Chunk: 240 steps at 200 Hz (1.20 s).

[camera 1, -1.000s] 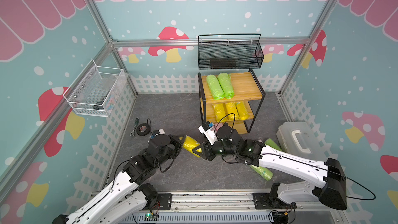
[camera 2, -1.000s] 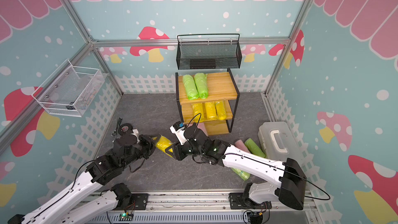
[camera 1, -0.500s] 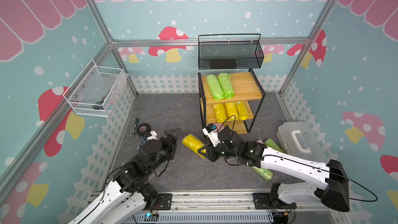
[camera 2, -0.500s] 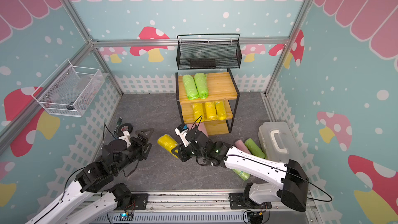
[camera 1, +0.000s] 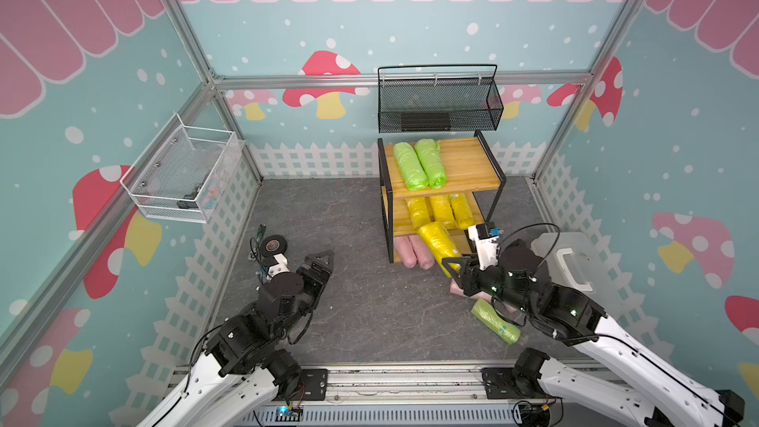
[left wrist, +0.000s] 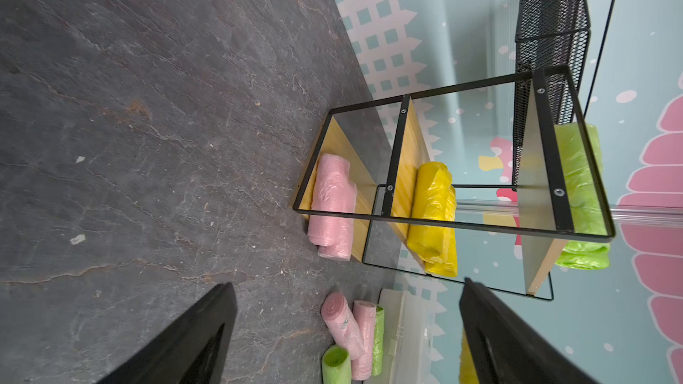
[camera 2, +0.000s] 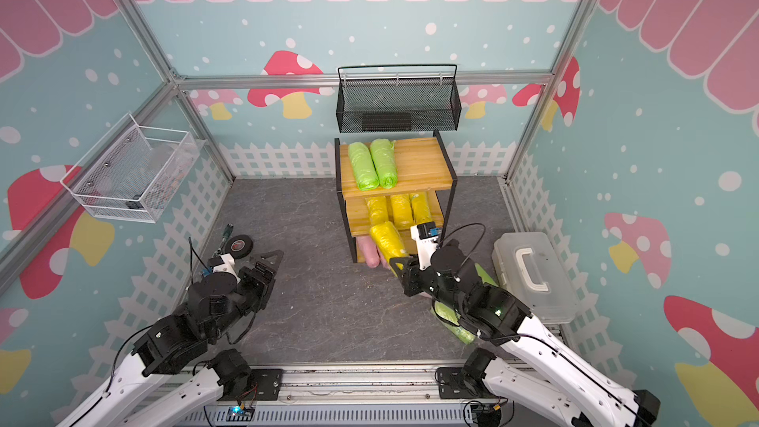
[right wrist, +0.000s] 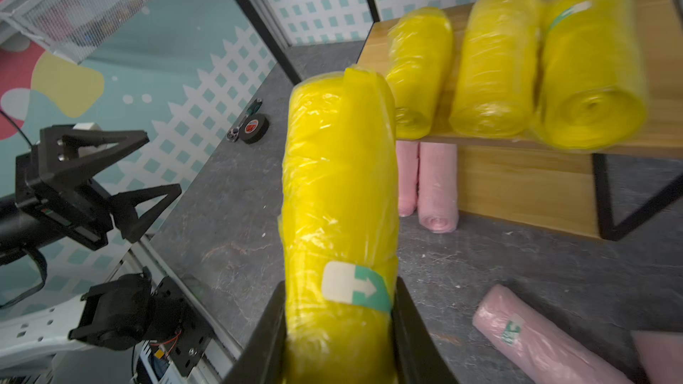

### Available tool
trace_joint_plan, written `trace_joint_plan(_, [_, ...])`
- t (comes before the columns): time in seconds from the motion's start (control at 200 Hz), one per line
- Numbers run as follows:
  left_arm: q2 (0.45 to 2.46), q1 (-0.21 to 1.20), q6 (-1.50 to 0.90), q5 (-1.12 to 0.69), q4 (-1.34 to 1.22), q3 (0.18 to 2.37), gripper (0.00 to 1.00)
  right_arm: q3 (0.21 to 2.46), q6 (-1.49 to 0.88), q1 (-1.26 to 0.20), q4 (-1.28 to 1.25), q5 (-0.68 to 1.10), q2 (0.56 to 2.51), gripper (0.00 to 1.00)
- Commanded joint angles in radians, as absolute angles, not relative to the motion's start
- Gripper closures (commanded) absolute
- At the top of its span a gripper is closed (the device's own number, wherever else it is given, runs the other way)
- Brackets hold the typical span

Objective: Sort the rolls of trash bags by color and place them on the shelf
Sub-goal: Pick up the roll of trash bags from the center of the board, then place the roll of trash bags on the shelf.

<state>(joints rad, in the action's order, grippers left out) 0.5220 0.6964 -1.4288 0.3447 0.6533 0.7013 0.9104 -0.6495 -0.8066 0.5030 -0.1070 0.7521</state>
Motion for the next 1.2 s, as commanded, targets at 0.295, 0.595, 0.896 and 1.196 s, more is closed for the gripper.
trace_joint_plan(0.295, [0.537, 0.701, -1.367, 0.325, 0.674, 0.723, 0.04, 0.969, -0.551, -0.640, 0.499, -0.243, 0.799, 1.00])
trace_joint_plan(0.595, [0.551, 0.701, -1.356, 0.298, 0.673, 0.726, 0.05, 0.970, -0.538, -0.531, 0.388, -0.238, 0.868, 1.00])
trace_joint_plan(0.896, [0.555, 0.701, -1.335, 0.310, 0.674, 0.726, 0.05, 0.966, -0.560, -0.445, 0.291, -0.238, 0.931, 1.00])
trace_joint_plan(1.196, [0.562, 0.701, -1.325, 0.314, 0.674, 0.716, 0.05, 0.985, -0.546, -0.379, 0.259, -0.216, 1.006, 1.00])
